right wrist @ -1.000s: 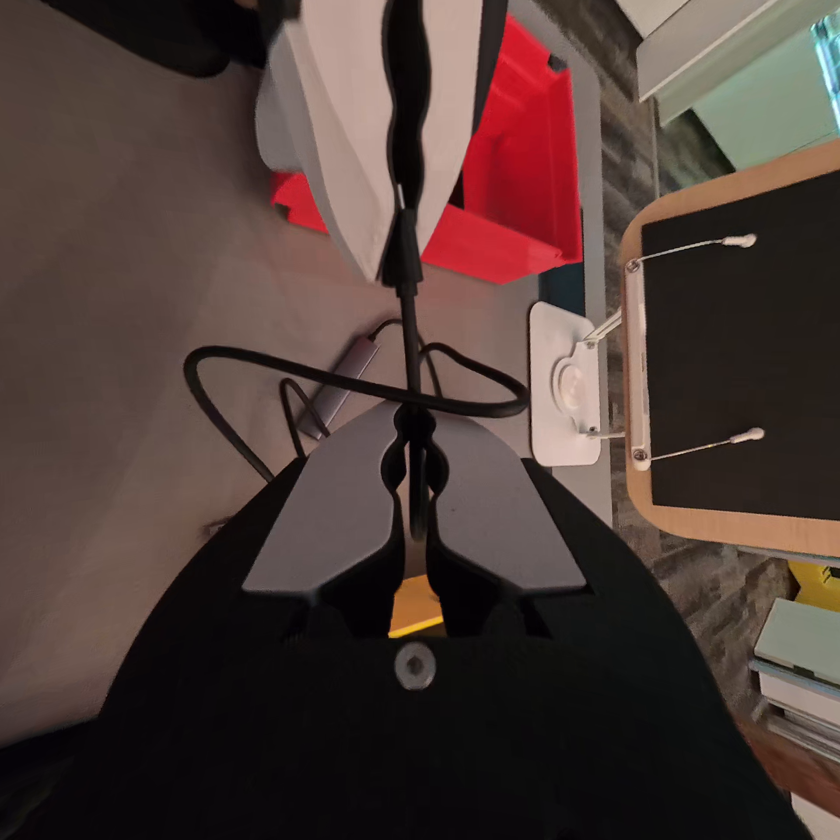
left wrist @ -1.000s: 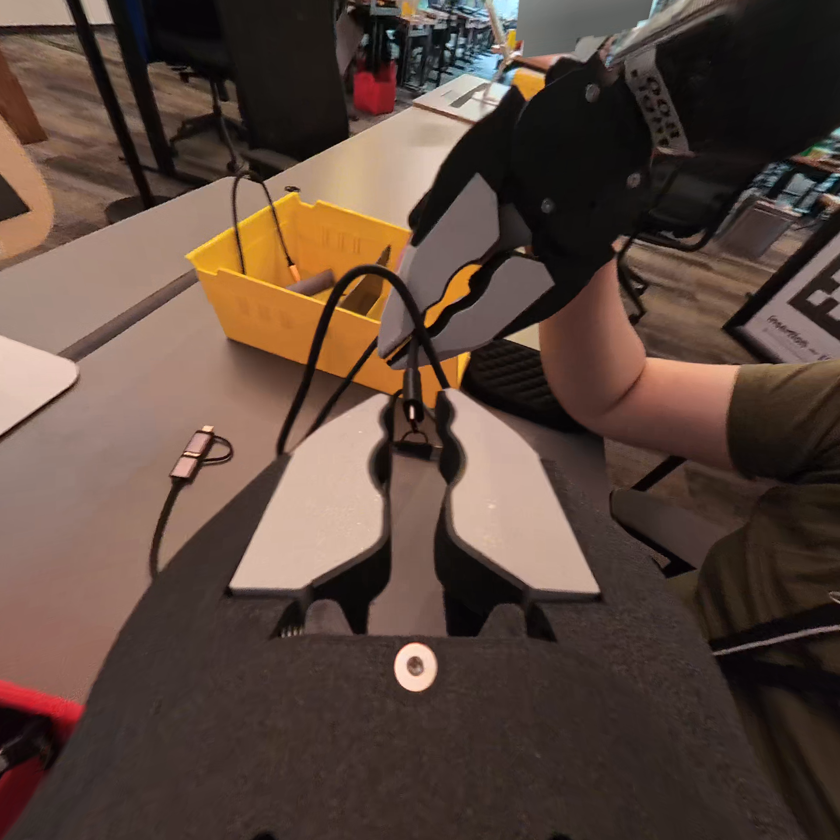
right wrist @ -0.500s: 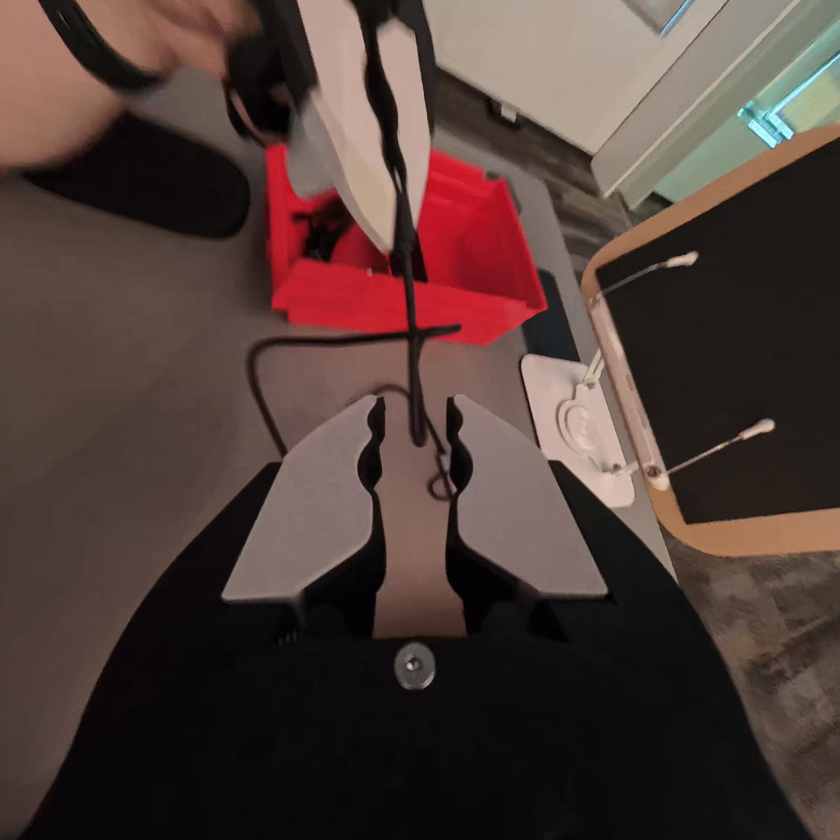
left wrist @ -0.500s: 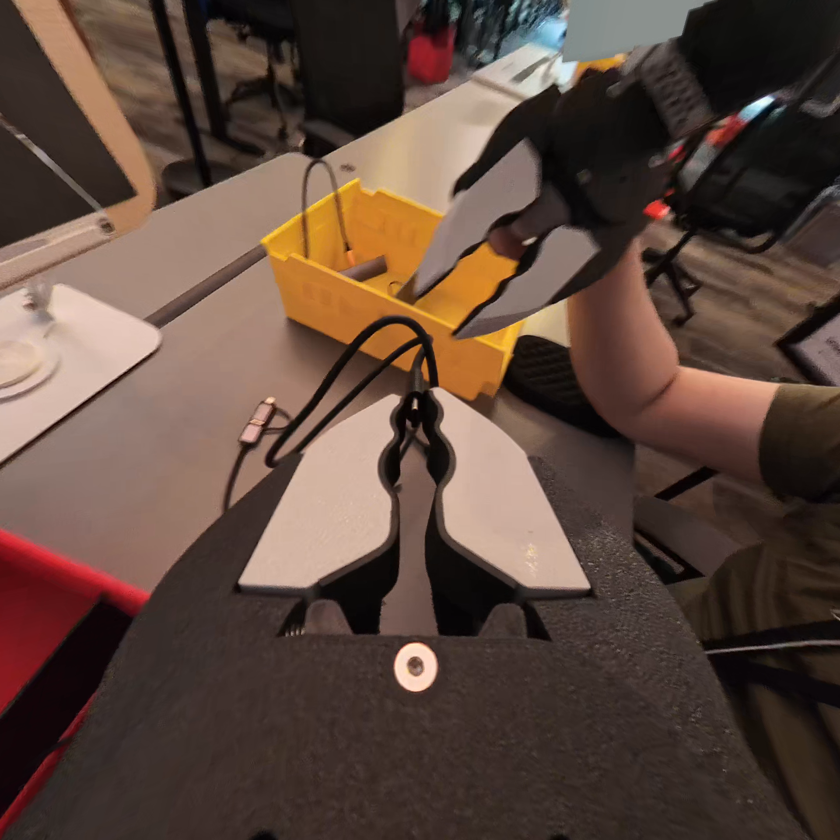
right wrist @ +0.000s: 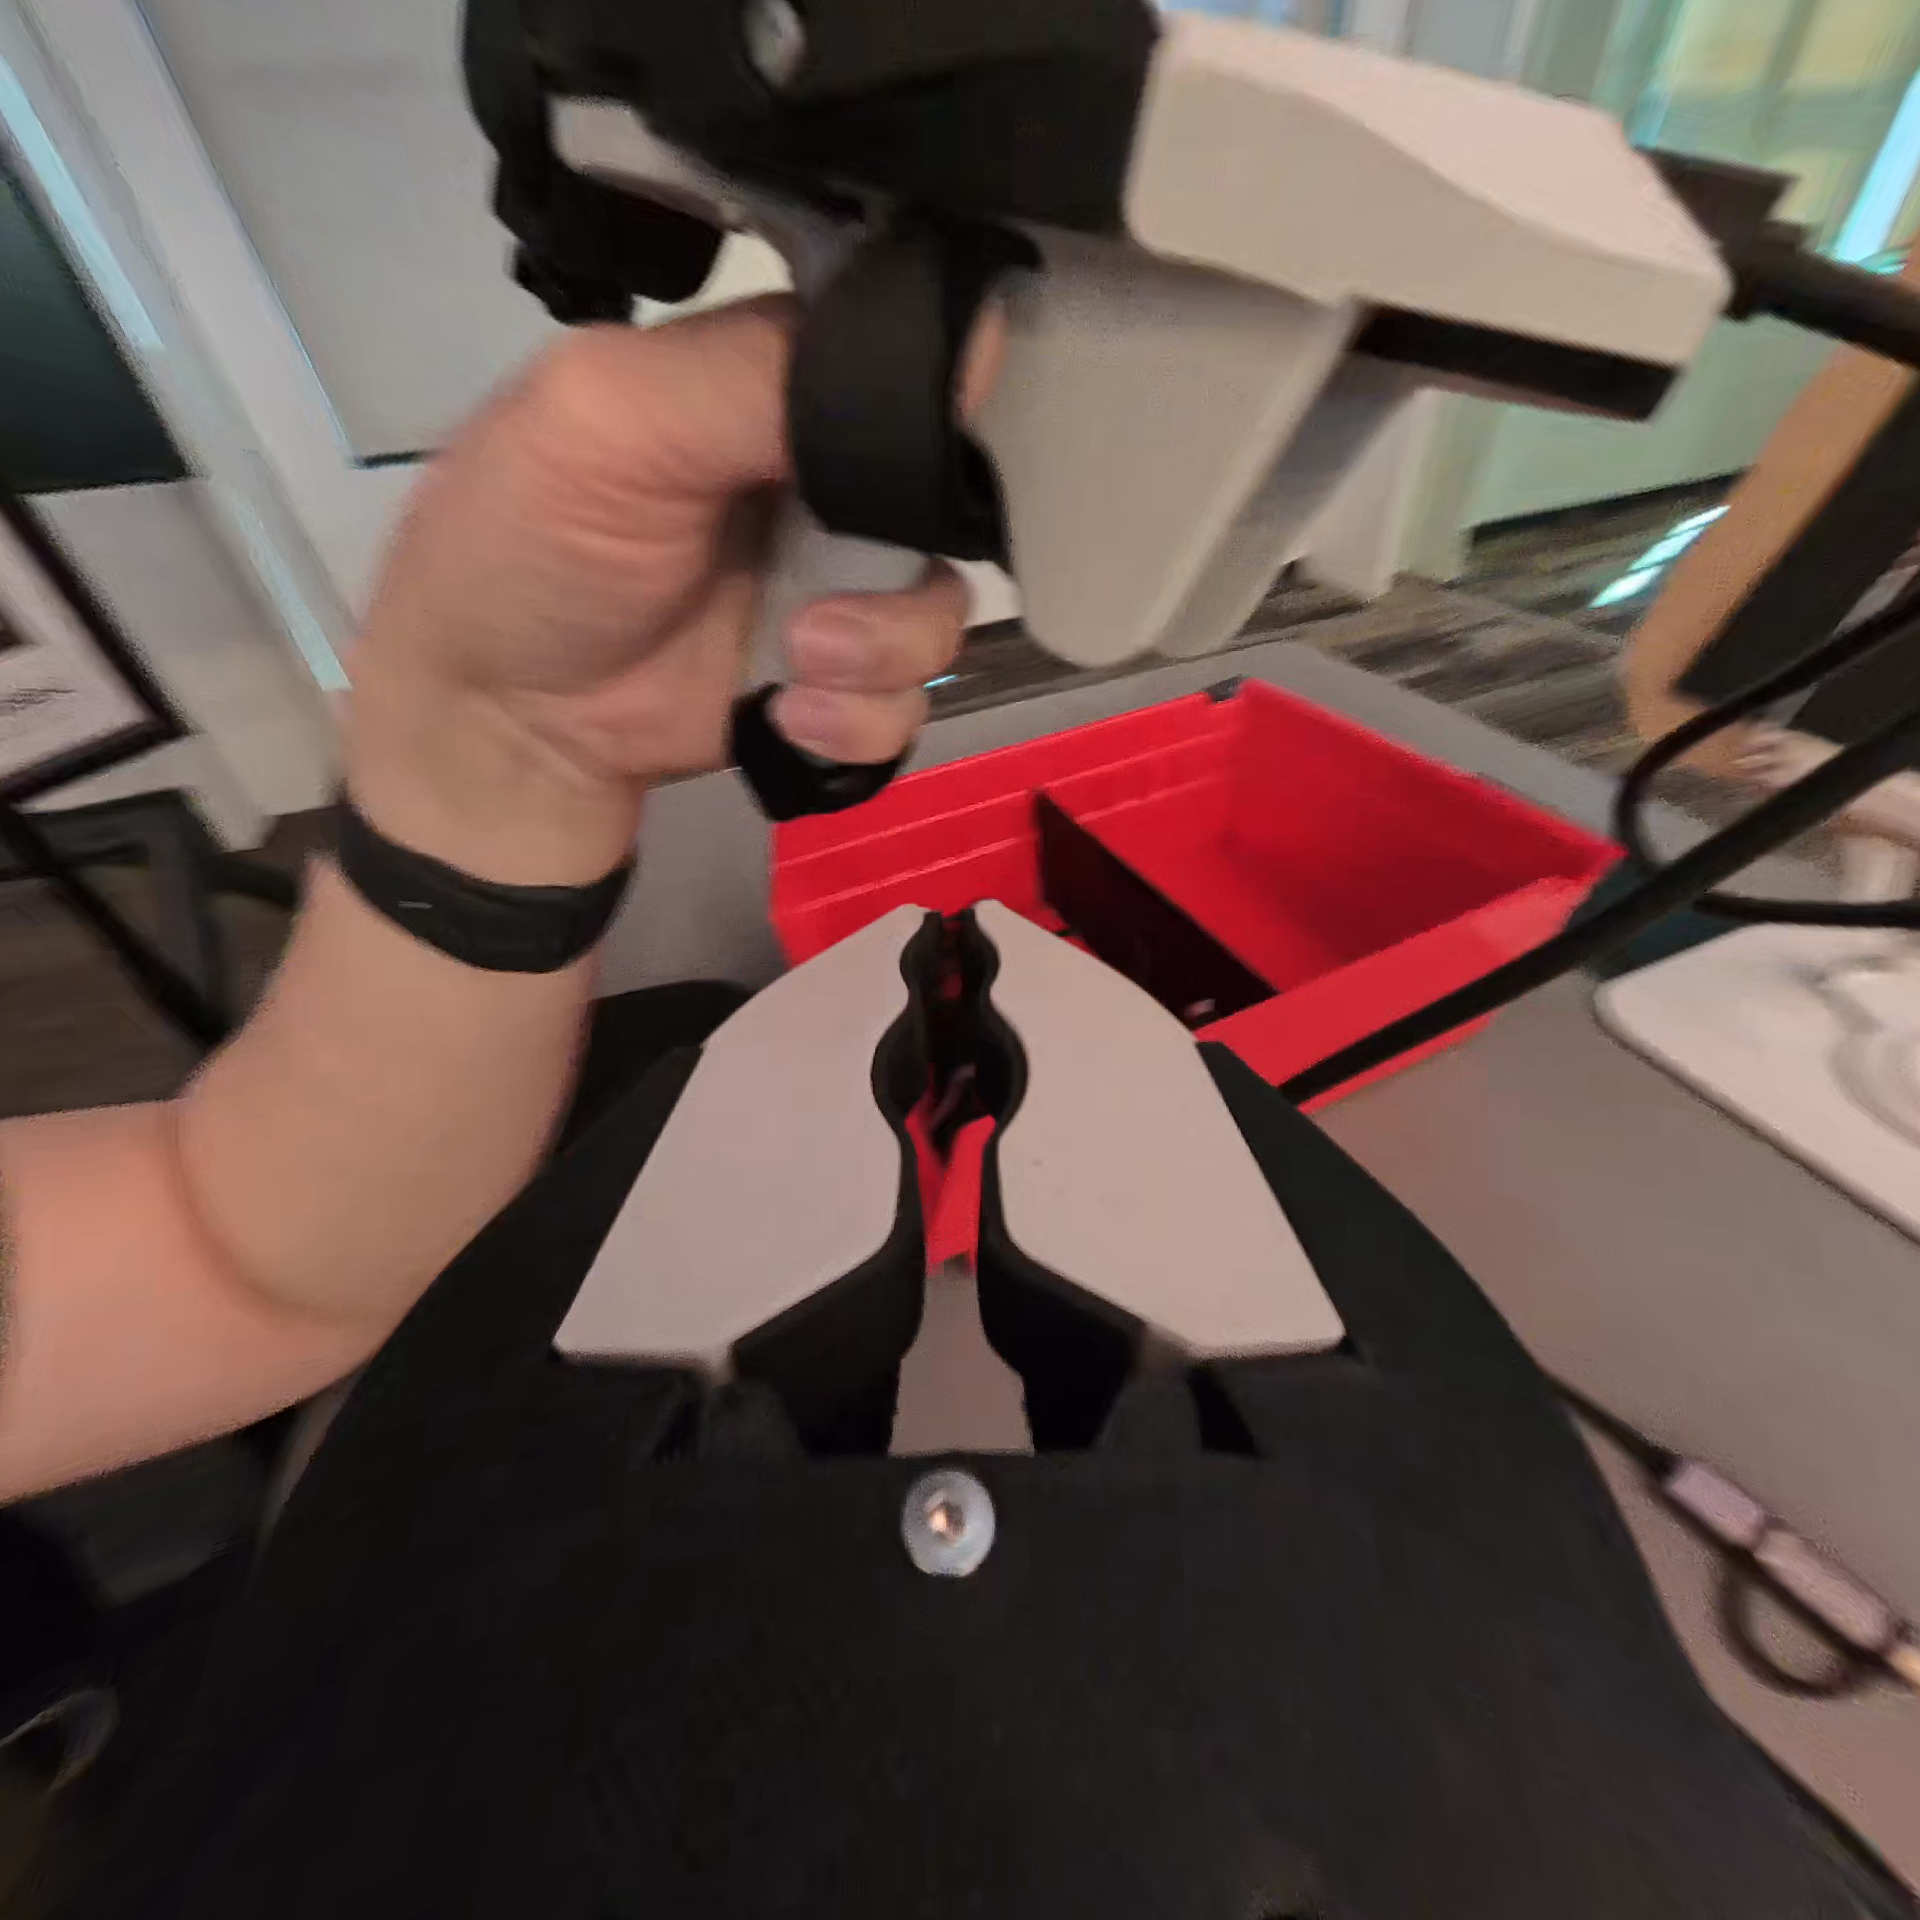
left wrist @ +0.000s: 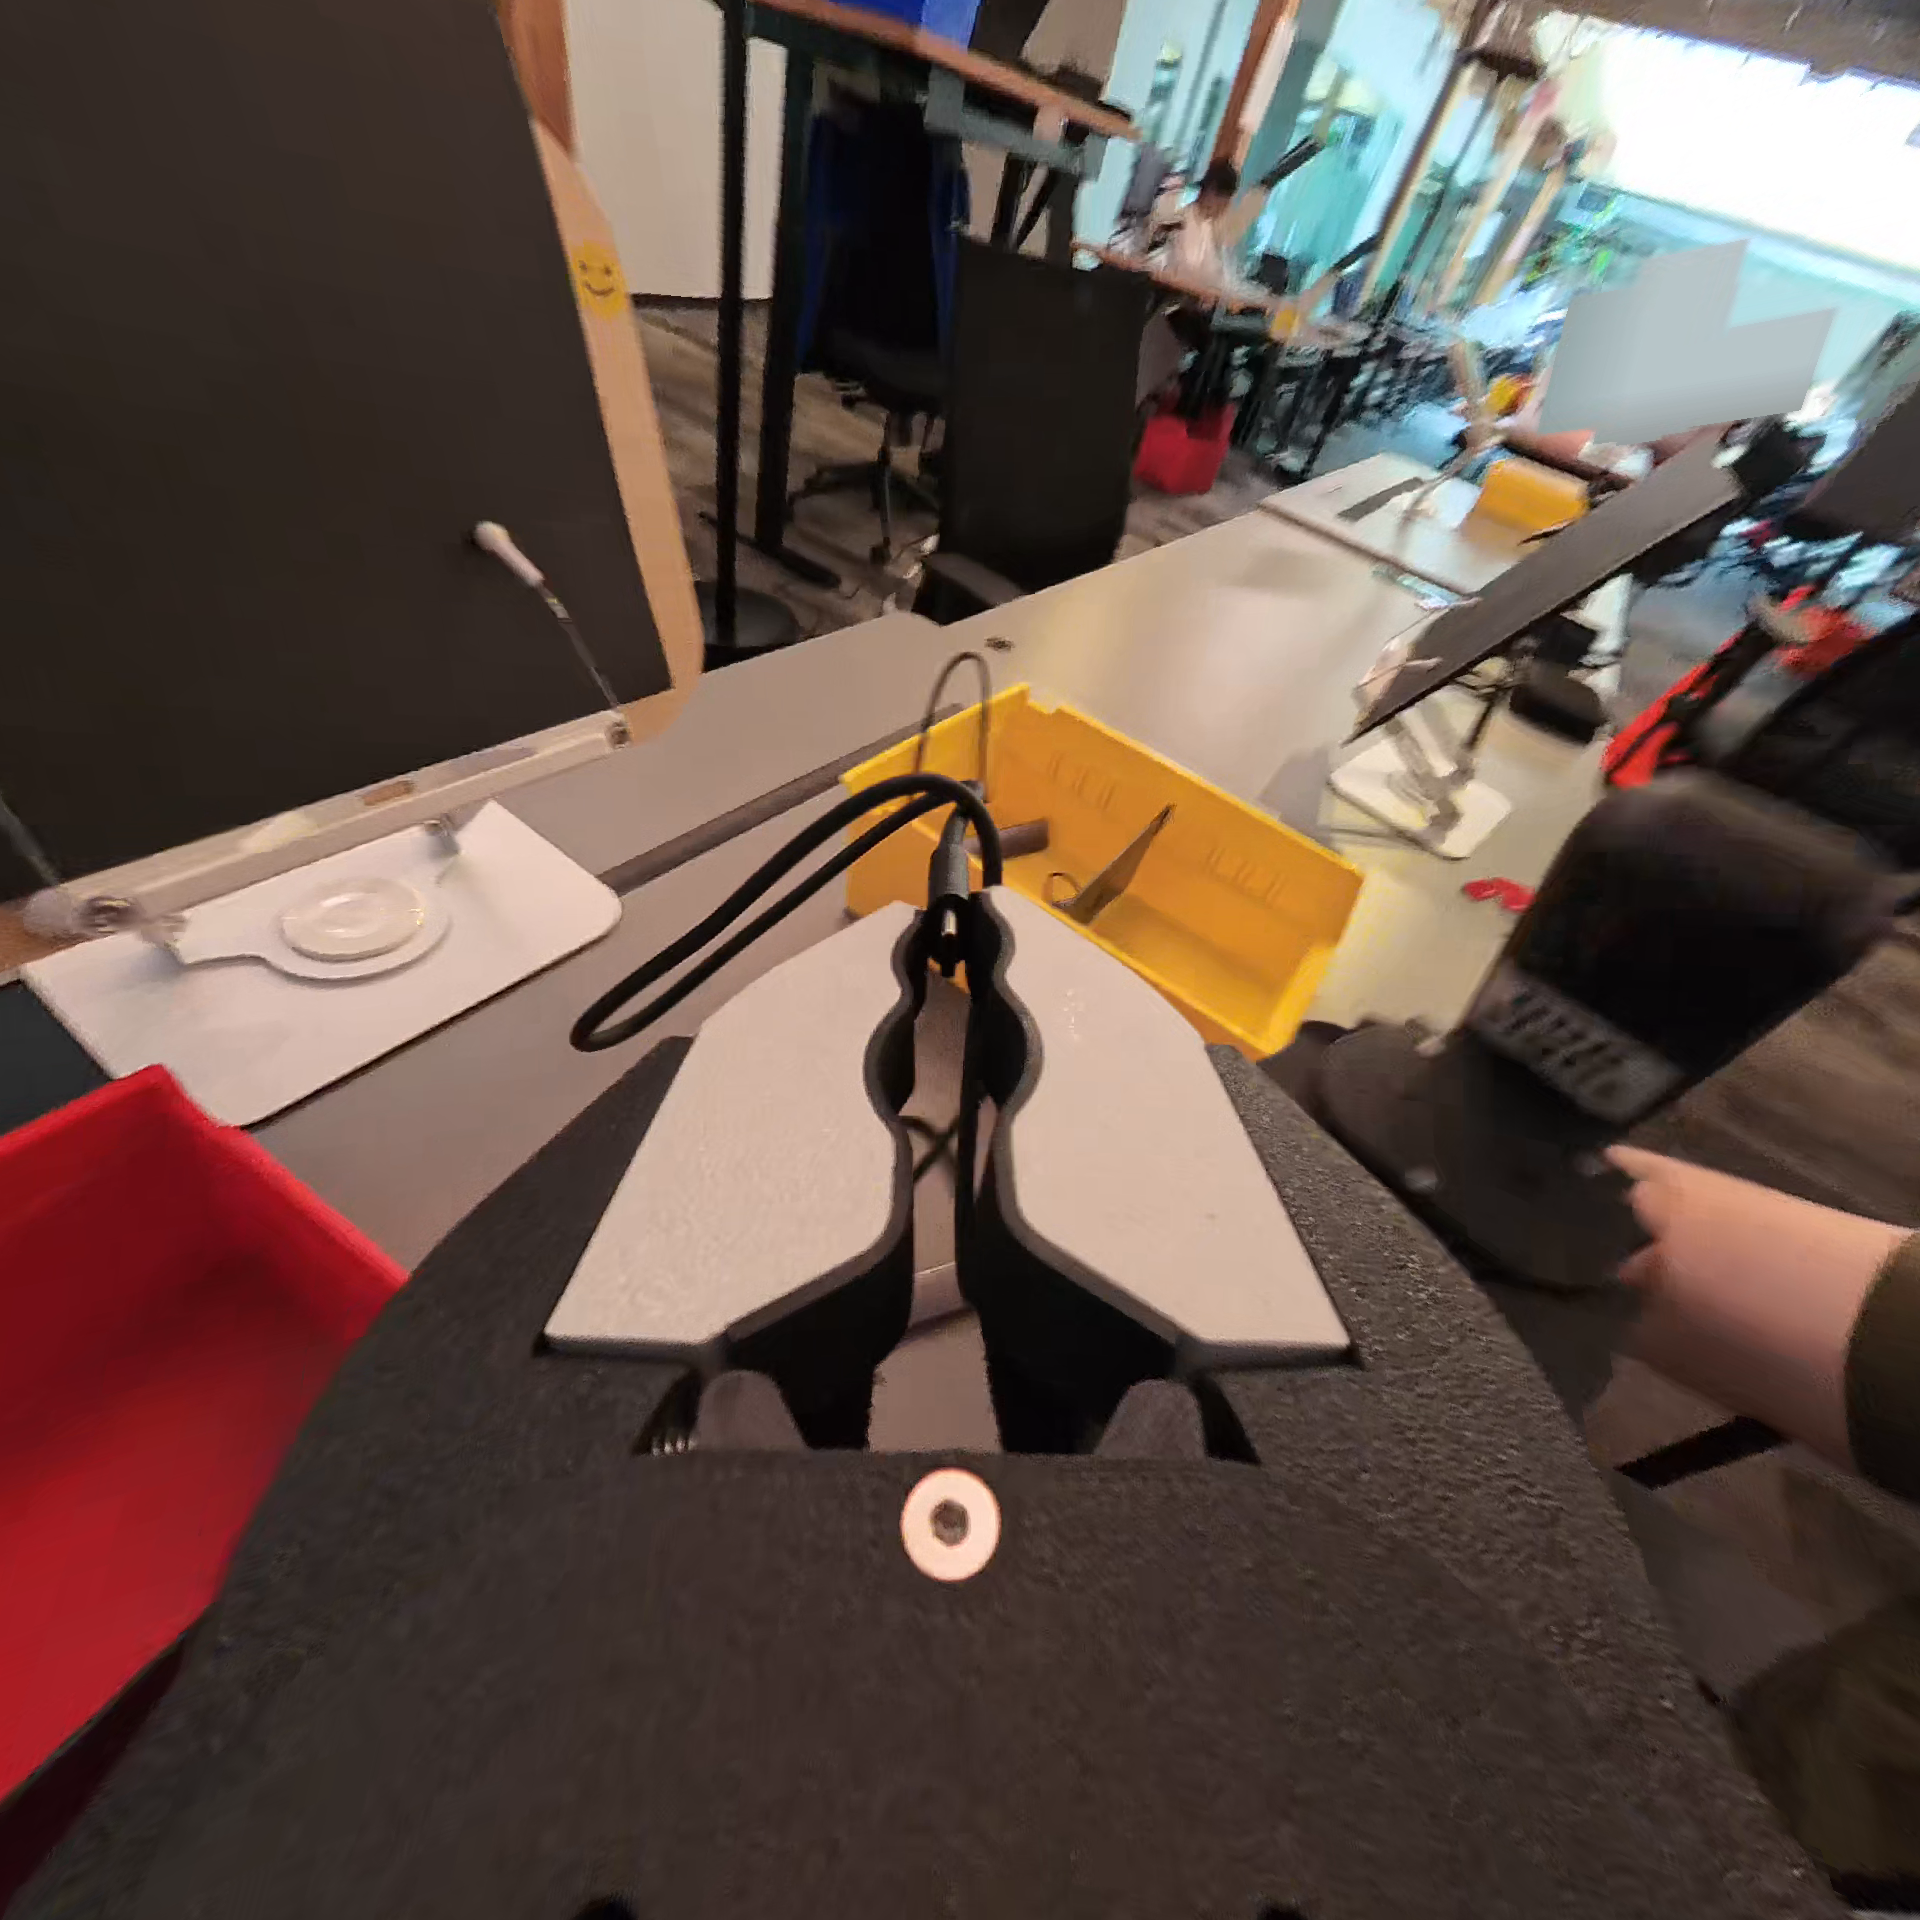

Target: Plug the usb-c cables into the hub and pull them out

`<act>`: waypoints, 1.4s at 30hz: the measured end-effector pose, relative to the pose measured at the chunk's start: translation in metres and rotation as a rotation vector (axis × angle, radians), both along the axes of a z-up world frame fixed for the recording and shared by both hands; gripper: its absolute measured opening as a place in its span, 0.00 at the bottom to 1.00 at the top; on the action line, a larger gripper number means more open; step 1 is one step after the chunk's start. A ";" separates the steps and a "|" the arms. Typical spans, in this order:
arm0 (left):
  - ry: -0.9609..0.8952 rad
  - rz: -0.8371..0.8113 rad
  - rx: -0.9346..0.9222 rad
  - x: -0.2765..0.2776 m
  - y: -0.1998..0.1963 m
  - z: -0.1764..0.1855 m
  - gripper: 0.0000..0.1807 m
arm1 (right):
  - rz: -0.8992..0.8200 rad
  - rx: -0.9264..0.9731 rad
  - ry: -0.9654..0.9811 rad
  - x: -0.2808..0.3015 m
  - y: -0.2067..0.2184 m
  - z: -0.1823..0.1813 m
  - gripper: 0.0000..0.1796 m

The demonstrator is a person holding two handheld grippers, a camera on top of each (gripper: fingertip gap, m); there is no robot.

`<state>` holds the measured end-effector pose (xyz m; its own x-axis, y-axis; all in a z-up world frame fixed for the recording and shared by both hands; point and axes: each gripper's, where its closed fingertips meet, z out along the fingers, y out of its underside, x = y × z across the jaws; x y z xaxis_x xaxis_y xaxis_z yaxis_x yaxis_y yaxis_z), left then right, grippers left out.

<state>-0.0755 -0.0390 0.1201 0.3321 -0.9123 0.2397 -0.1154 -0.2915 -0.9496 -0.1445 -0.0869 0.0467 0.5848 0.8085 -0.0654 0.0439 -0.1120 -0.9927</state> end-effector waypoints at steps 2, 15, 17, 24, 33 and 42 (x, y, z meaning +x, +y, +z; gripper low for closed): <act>-0.021 -0.071 -0.019 0.002 -0.013 0.004 0.03 | -0.140 0.149 0.000 0.013 0.014 0.008 0.03; 0.002 -0.039 0.073 0.023 -0.028 0.002 0.03 | -0.187 -0.146 0.407 0.038 0.037 0.005 0.00; 0.019 0.000 0.110 0.026 -0.025 0.001 0.03 | -0.191 -0.044 0.410 0.045 0.030 0.021 0.00; -0.029 -0.137 0.060 0.044 -0.053 0.001 0.03 | -0.166 -0.072 0.341 0.030 0.039 -0.004 0.00; -0.193 -0.150 0.005 0.039 -0.051 0.019 0.03 | -0.587 0.436 0.313 0.136 0.063 0.031 0.00; -0.249 -0.031 -0.004 -0.002 -0.014 0.030 0.03 | -0.356 0.664 0.246 0.132 0.024 0.076 0.05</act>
<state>-0.0779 -0.0534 0.1500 0.2338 -0.9201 0.3141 0.1131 -0.2951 -0.9487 -0.0121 -0.0630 0.1224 0.8469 0.4909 0.2042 -0.1127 0.5412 -0.8333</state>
